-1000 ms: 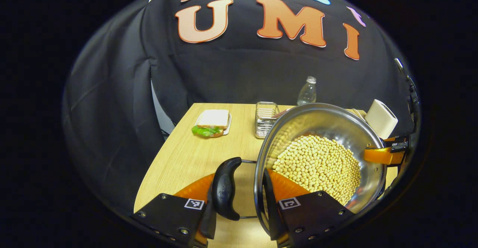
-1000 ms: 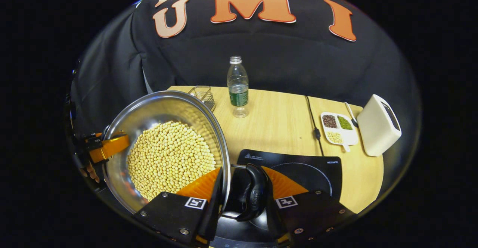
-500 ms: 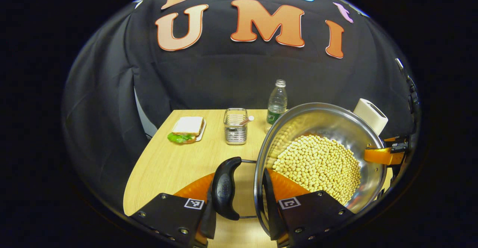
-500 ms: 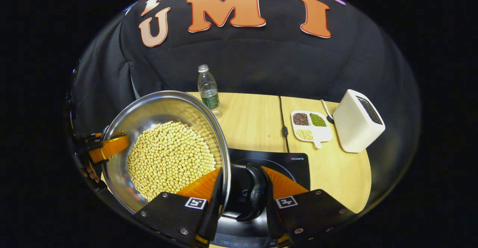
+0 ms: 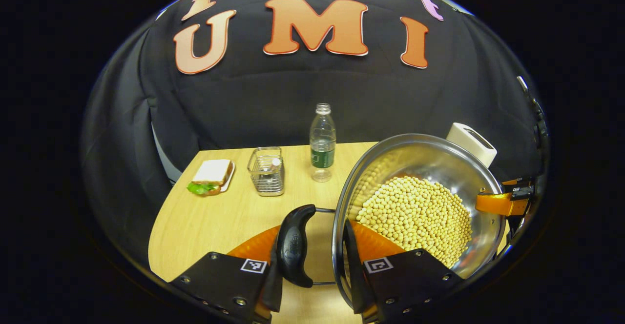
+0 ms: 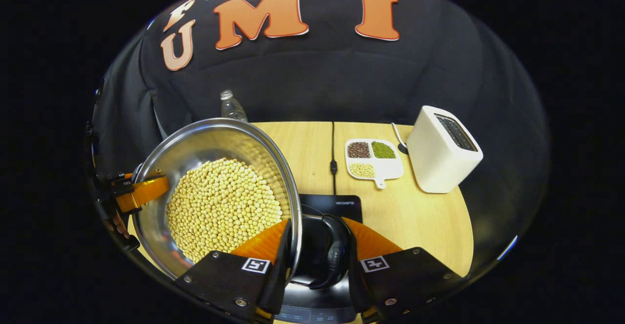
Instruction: First push the handle of the pot to place it horizontally, then grasp the pot with both hands and set it on the induction cooktop.
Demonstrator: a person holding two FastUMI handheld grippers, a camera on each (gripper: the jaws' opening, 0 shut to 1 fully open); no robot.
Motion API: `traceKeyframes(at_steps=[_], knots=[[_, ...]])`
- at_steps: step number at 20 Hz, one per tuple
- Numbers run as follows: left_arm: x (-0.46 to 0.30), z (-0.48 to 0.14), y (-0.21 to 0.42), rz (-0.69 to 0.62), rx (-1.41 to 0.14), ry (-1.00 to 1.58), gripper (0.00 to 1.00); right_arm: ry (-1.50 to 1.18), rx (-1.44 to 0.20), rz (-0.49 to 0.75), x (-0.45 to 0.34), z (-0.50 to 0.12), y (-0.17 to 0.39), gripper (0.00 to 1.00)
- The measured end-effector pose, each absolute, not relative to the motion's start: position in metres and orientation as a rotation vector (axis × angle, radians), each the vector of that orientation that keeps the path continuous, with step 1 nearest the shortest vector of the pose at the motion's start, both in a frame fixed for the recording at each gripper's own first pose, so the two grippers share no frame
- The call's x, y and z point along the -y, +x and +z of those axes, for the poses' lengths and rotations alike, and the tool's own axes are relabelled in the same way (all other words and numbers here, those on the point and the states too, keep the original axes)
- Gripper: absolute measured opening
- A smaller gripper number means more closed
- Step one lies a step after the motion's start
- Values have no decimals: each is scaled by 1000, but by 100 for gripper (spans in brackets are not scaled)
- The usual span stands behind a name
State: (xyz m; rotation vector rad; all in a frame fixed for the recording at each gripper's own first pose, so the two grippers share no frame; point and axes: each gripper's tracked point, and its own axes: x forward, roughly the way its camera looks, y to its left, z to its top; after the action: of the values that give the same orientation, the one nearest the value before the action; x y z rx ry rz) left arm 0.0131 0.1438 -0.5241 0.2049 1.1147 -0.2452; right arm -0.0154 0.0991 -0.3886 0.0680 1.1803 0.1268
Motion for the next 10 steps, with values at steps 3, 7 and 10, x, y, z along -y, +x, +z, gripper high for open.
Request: traceKeyframes(at_steps=[3, 7, 10], knots=[[-145, -522, 13, -268, -1125, 202, 57, 63, -1180, 104, -80, -393, -17, 53], [-144, -524, 12, -292, -1147, 209, 57, 69, -1213, 83, -60, -408, -26, 53], [-145, -522, 12, -304, -1168, 211, 57, 72, -1234, 70, -55, -425, -28, 53]])
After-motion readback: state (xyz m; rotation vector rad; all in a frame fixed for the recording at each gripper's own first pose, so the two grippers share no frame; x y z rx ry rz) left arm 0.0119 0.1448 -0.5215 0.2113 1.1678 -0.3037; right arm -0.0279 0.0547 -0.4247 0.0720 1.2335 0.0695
